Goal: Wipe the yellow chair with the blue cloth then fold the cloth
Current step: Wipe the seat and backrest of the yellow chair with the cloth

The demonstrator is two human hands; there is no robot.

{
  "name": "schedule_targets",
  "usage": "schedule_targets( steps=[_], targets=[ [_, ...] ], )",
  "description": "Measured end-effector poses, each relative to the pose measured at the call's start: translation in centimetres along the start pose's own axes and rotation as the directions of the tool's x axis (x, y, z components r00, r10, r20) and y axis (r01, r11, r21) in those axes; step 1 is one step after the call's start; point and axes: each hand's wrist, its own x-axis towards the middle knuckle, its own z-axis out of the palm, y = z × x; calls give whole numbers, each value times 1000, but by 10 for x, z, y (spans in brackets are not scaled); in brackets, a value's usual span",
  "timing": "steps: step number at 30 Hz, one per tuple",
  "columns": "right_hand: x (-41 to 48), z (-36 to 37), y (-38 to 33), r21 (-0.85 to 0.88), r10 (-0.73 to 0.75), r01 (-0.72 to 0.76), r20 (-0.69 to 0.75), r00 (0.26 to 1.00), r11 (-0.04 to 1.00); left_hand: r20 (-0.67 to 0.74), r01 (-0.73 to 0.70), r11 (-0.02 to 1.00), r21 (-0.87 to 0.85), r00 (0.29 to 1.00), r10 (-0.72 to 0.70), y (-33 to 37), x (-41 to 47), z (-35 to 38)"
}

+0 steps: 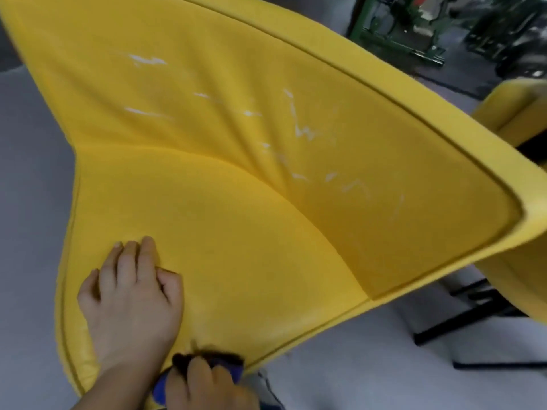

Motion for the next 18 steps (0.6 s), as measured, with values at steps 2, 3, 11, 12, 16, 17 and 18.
schedule_targets(
  steps=[2,3,11,12,16,17,18],
  targets=[
    [10,-12,19,-29,-11,9,-69,998,1000,-17,-23,999,-29,1000,22,-3,-1,1],
    [20,-29,31,-63,14,-17,-40,999,998,-15,-31,999,-40,999,31,-5,0,2],
    [61,-48,93,-175,291,-345,-276,916,922,-80,-47,997,-54,996,43,-5,-1,9],
    [50,-34,65,-153,233,-275,-247,941,949,-100,-51,998,-39,994,47,-6,-2,11],
    [6,3,-10,24,99,-99,-10,995,995,-170,-70,997,17,983,72,-10,-1,18],
    [7,5,-7,35,65,-64,-43,997,997,-177,-74,997,17,981,76,-11,-1,19],
    [12,4,0,36,37,-33,-101,994,999,-176,-73,997,13,982,74,-10,-2,19]
  ],
)
